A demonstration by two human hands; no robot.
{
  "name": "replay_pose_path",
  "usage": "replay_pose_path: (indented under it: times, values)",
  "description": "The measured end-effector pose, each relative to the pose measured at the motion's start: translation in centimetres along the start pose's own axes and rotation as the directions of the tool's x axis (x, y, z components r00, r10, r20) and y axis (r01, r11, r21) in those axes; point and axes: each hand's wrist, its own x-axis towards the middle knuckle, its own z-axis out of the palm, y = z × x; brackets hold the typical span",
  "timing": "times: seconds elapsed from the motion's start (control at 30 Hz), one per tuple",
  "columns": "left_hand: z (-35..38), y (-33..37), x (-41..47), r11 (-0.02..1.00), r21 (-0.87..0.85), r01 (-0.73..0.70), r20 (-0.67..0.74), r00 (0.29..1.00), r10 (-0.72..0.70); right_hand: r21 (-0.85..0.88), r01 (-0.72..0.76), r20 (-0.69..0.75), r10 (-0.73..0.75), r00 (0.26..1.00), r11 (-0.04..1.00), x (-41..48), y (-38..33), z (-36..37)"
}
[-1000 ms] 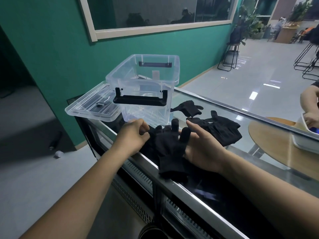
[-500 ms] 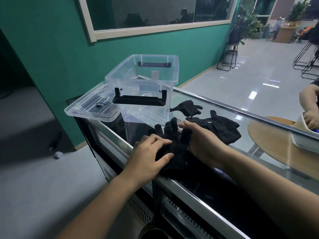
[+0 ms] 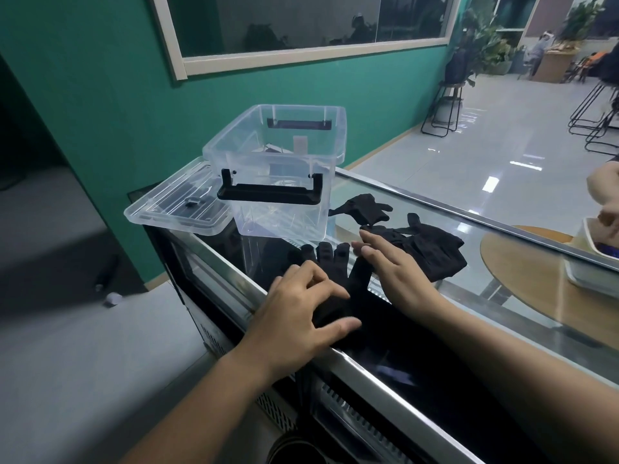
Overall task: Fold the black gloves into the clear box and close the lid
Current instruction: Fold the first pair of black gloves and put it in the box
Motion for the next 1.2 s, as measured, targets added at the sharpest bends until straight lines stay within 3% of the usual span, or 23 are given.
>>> replay_pose_path:
  times: [0.2, 0.3, 0.47, 0.6, 0.77, 0.93, 1.1, 1.2]
  values:
    - [-0.1, -0.1, -0.6, 0.999, -0.041, -0.022, 0.069, 0.997, 0.025, 0.079, -0.054, 0.016, 0.053, 0.998, 0.995, 0.3, 0.1, -0.3]
    - [-0.3, 0.4, -0.5, 0.999, -0.020, -0.039, 0.032, 0.999, 0.040, 0.086, -0.051, 0.017, 0.050, 0.999, 0.995, 0.3, 0.1, -0.4]
    - [0.2, 1.8, -0.3, 0.985, -0.172, 0.025, -0.067, 0.997, -0.037, 0.084, -0.050, 0.014, 0.049, 0.999, 0.995, 0.5, 0.2, -0.3]
    - [1.1, 2.4, -0.5, 0.999, -0.036, 0.014, -0.054, 0.998, -0.016, 0.075, -0.034, 0.014, 0.033, 0.999, 0.997, 0.5, 0.4, -0.3]
    - [0.7, 2.0, -1.2, 0.981, -0.171, 0.087, 0.004, 0.996, -0.088, -0.220, 0.060, -0.005, -0.063, 0.998, 0.974, 0.6, 0.7, -0.2]
    - [0.1, 1.4, -1.6, 0.972, -0.197, 0.125, 0.006, 0.992, -0.126, -0.206, 0.098, -0.066, -0.113, 0.991, 0.974, 0.9, 1.4, 0.1]
    - [0.6, 2.2, -1.3, 0.998, -0.045, -0.047, -0.127, 0.991, 0.041, -0.221, 0.107, -0.095, -0.130, 0.987, 0.969, 1.0, 1.5, 0.2]
    - [1.5, 2.6, -1.2, 0.995, 0.013, -0.100, -0.113, 0.989, 0.101, -0.218, 0.117, -0.106, -0.142, 0.984, 0.969, 0.8, 1.6, 0.3]
